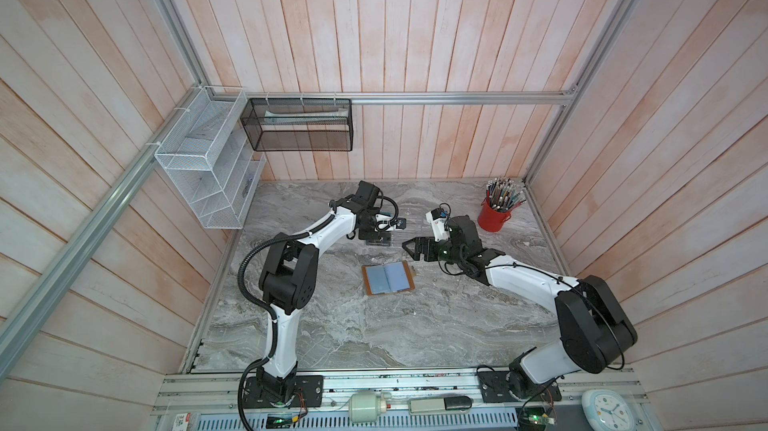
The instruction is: Take the credit cards out of the card holder
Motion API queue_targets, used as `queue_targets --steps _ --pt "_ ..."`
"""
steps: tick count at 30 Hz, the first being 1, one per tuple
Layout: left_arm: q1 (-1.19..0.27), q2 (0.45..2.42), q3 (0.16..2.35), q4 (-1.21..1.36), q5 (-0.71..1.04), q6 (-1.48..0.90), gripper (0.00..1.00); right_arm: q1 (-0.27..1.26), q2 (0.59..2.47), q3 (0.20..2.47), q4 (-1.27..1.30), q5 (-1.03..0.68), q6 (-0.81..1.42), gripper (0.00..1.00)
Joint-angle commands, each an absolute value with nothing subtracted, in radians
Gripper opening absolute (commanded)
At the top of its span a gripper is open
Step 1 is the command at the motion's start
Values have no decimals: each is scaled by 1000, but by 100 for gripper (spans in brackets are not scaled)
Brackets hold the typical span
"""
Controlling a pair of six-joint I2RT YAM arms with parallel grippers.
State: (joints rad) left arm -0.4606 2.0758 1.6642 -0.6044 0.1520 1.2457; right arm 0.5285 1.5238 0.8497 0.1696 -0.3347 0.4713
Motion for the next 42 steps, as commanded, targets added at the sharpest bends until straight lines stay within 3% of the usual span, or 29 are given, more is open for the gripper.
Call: queue_targets --steps 1,25,26,27,28,29,36,42 --pt "-465 2095 1677 -586 137 1250 0 527 1506 833 186 -343 476 97" --pt "-440 2036 1635 -509 155 1207 24 515 1483 796 206 -339 490 97" --pt "-438 2031 1632 -500 158 1201 27 514 1483 796 207 -341 491 97" --pt "-436 2023 1628 -491 167 1191 41 515 1483 796 209 -341 492 97" --pt "-434 2014 1623 -480 176 1183 64 515 1483 795 211 -343 494 97" --pt "-432 2003 1614 -463 184 1171 100 514 1485 795 213 -343 494 98" --pt "-406 1904 1527 -330 253 1080 100 512 1500 796 236 -358 512 98" --pt "-343 1771 1421 -165 331 847 100 513 1557 836 285 -394 550 98"
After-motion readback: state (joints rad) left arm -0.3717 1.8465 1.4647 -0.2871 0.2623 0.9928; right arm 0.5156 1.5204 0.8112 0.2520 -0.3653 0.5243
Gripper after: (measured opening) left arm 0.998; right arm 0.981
